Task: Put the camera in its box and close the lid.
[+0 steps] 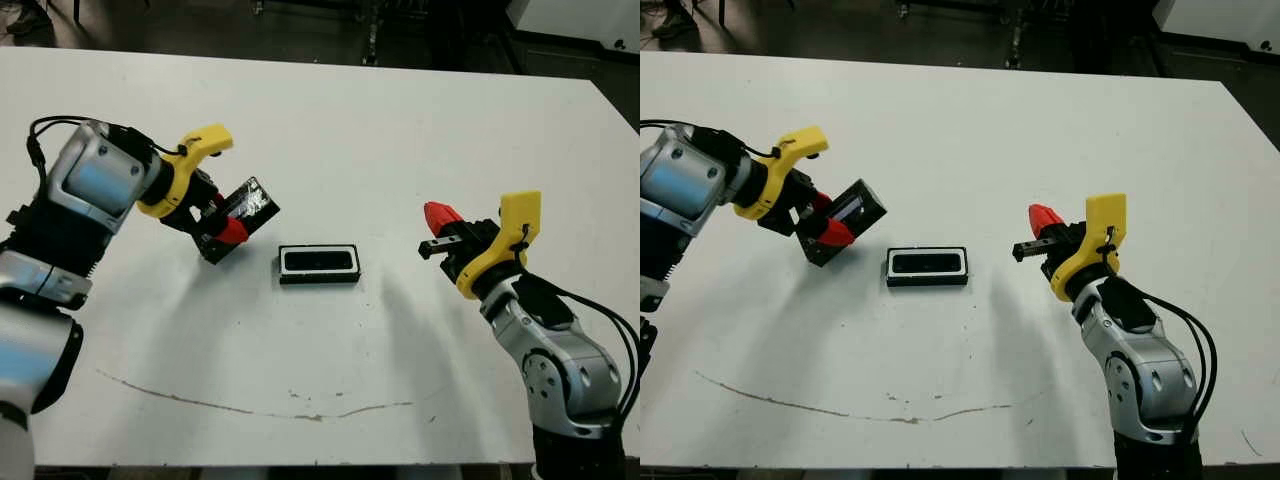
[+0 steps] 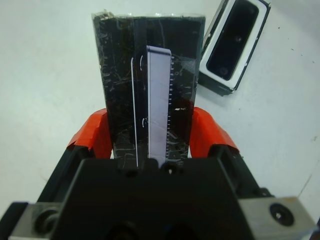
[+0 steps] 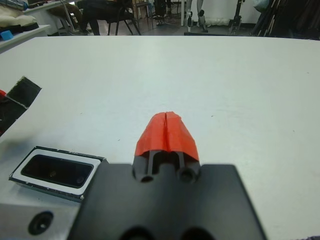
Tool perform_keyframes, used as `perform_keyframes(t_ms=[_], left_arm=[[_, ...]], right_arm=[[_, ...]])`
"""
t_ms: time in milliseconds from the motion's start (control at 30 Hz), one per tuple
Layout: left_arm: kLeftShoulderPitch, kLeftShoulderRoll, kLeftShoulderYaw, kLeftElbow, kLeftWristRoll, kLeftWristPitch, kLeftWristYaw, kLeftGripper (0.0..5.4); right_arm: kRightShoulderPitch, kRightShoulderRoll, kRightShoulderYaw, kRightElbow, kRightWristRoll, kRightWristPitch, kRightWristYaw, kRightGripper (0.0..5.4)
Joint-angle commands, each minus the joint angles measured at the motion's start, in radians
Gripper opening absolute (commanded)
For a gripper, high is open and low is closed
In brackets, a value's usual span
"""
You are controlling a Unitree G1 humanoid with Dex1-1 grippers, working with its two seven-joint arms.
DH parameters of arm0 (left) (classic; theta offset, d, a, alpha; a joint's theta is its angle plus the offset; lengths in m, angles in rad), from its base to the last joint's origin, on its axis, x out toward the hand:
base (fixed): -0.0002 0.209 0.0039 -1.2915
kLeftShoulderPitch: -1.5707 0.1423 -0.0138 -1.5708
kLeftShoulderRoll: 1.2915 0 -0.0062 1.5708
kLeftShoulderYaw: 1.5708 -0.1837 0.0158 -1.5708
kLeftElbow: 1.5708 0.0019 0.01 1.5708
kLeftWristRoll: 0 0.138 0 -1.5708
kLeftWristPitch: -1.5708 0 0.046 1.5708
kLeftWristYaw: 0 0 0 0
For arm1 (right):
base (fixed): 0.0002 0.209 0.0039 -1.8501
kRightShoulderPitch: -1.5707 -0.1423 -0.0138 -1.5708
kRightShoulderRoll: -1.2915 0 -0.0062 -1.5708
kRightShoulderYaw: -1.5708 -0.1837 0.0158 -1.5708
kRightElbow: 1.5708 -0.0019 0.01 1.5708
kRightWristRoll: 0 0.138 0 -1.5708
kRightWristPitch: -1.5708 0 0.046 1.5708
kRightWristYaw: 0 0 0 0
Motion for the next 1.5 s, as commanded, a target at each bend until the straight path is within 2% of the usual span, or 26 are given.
perform_keyframes(t_ms=[33, 467, 867, 1167, 1300, 1500], left_arm=[[0.027, 0.021, -0.012, -0.052, -0.021, 0.030, 0.021, 3.16], [0.058, 0.046, -0.029, -0.160, -0.082, 0.021, 0.067, 3.16], [0.031, 0.030, -0.113, -0.039, -0.086, -0.184, -0.023, 3.16], [0.016, -0.014, -0.159, 0.082, -0.045, -0.315, -0.085, 3.16], [0.016, -0.035, -0.164, 0.107, -0.029, -0.328, -0.092, 3.16], [0.023, -0.061, -0.159, 0.095, -0.027, -0.277, -0.082, 3.16]], right_arm=[[0.011, -0.003, -0.011, -0.002, 0.004, 0.013, -0.006, 0.00], [0.005, -0.005, -0.011, -0.004, 0.007, 0.025, -0.014, 0.00], [0.011, -0.007, -0.008, -0.001, 0.008, 0.012, -0.007, 0.00], [0.016, -0.004, -0.009, -0.001, 0.012, 0.010, -0.006, 0.00], [0.018, -0.007, -0.007, -0.001, 0.007, 0.004, -0.004, 0.00], [0.020, -0.004, -0.007, -0.006, 0.004, 0.013, -0.014, 0.00]])
